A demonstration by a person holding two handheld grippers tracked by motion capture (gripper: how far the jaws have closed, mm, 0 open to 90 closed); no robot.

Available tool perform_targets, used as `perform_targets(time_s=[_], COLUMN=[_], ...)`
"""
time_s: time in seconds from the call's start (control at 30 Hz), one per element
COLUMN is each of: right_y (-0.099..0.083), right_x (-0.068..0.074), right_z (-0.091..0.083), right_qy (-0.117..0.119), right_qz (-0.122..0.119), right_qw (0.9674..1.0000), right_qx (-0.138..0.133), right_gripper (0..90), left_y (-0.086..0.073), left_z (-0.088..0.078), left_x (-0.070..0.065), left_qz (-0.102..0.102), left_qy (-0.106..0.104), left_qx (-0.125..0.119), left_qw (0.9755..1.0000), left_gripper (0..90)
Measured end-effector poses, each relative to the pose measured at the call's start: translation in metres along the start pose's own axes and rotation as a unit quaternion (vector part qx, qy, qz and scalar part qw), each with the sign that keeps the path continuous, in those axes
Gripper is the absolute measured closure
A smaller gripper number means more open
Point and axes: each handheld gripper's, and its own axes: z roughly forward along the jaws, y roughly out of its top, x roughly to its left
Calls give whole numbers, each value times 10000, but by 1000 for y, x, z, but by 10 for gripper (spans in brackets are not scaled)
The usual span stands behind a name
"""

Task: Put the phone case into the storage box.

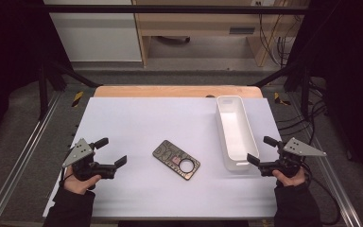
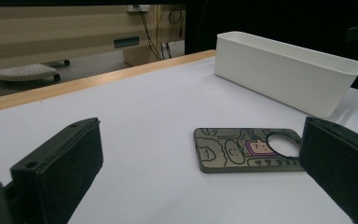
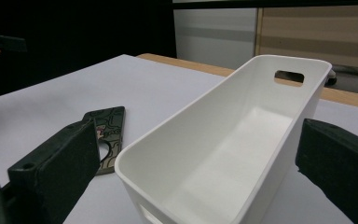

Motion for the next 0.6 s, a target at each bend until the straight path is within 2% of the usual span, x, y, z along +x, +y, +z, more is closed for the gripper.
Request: perform_targets(time_s=[0.43, 0.6], right_y=[0, 0], right_x=[0, 1], right_z=[0, 1], right_qy=[-5, 9], right_qz=[-10, -32], right_qw=[10000, 10000], right_qx=[2, 23], right_gripper=[4, 4], left_y=[5, 7], left_z=[4, 10], left_x=[-4, -10], left_qz=[-15, -50], left_qy=[-23, -103], left_qx=[24, 102], left_qw=[10000, 9999], left_gripper=[0, 0])
